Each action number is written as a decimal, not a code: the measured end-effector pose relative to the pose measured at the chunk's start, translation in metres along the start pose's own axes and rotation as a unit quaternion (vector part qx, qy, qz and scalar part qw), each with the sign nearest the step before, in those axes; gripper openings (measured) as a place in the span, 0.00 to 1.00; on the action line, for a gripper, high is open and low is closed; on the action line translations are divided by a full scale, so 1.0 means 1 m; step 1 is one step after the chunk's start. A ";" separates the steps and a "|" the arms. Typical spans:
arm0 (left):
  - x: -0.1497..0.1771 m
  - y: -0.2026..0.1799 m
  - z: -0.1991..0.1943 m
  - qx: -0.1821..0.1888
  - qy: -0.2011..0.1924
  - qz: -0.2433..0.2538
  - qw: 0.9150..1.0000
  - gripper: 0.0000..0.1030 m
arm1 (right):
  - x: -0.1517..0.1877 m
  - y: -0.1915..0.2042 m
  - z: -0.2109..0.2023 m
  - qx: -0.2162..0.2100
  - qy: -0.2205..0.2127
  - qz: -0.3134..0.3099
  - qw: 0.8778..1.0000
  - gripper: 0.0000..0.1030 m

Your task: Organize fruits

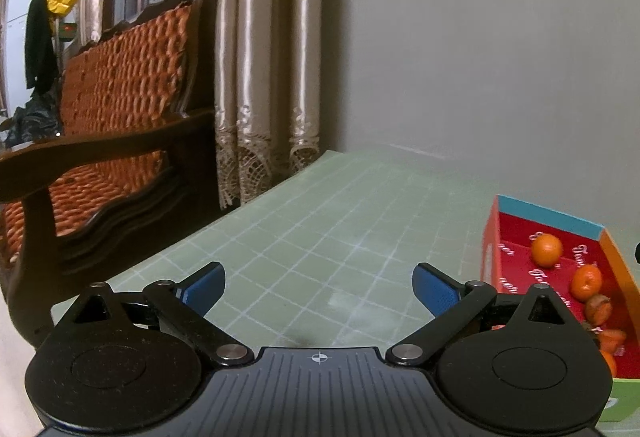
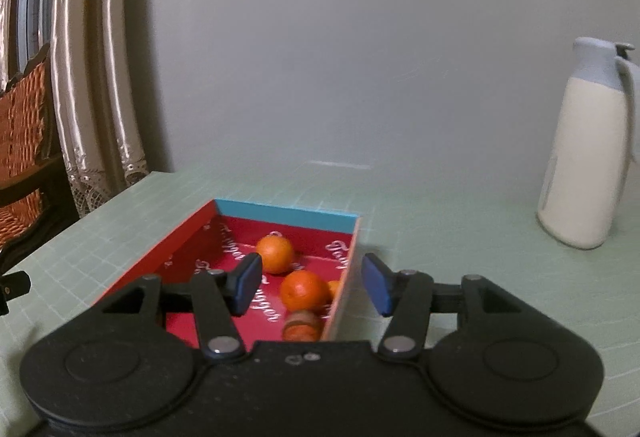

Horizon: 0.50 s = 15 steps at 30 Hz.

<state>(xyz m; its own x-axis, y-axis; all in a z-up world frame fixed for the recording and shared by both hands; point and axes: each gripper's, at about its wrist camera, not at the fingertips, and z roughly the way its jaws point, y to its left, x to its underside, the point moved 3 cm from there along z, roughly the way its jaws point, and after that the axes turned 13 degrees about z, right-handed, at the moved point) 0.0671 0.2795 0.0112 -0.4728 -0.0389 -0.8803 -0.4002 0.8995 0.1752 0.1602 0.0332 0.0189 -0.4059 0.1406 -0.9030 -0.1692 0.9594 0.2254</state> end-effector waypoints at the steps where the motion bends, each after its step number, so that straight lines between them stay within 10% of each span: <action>1: -0.002 -0.003 -0.001 0.003 -0.002 0.002 1.000 0.97 | -0.001 -0.003 -0.002 0.003 -0.002 -0.001 1.000 0.53; 15: -0.006 -0.075 -0.086 0.082 -0.039 0.037 0.995 1.00 | 0.009 -0.079 -0.112 0.019 -0.034 0.003 0.999 0.63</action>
<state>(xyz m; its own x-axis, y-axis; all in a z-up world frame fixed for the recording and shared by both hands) 0.0328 0.1748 0.0414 -0.4310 0.0580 -0.9005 -0.2307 0.9577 0.1721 0.0695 -0.0688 0.0334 -0.3446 0.1616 -0.9247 -0.1318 0.9670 0.2181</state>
